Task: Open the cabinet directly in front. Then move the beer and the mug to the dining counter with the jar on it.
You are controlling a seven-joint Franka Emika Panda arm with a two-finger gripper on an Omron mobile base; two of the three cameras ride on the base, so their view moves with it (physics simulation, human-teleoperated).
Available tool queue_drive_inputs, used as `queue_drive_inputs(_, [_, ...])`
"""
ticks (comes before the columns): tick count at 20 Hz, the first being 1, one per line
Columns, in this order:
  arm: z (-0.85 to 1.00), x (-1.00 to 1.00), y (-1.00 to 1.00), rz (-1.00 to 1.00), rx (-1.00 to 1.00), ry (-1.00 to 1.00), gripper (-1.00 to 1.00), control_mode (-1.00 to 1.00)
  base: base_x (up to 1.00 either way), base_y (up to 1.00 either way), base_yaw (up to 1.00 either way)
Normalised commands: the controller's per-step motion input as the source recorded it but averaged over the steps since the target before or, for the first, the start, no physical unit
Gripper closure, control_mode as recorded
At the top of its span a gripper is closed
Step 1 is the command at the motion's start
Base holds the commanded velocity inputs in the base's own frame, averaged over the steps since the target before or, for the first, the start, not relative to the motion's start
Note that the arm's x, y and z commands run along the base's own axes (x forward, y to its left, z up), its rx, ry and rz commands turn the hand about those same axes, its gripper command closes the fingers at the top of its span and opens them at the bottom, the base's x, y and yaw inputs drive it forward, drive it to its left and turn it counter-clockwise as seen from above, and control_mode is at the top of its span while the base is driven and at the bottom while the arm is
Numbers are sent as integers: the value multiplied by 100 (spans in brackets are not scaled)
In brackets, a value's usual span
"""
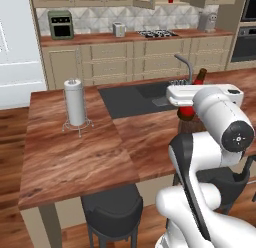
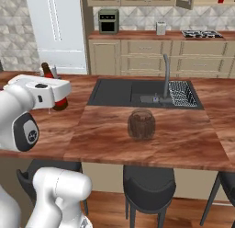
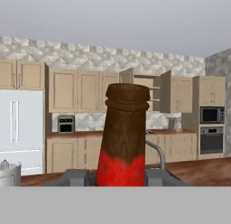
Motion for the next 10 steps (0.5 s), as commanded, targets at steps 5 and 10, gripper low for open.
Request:
queue_drive_inputs(5, [0, 0, 0, 0, 0, 0, 100, -100, 1, 3, 1])
queue_drive_inputs(10, [-27, 5, -16, 0, 0, 13, 100, -100, 0, 0, 0])
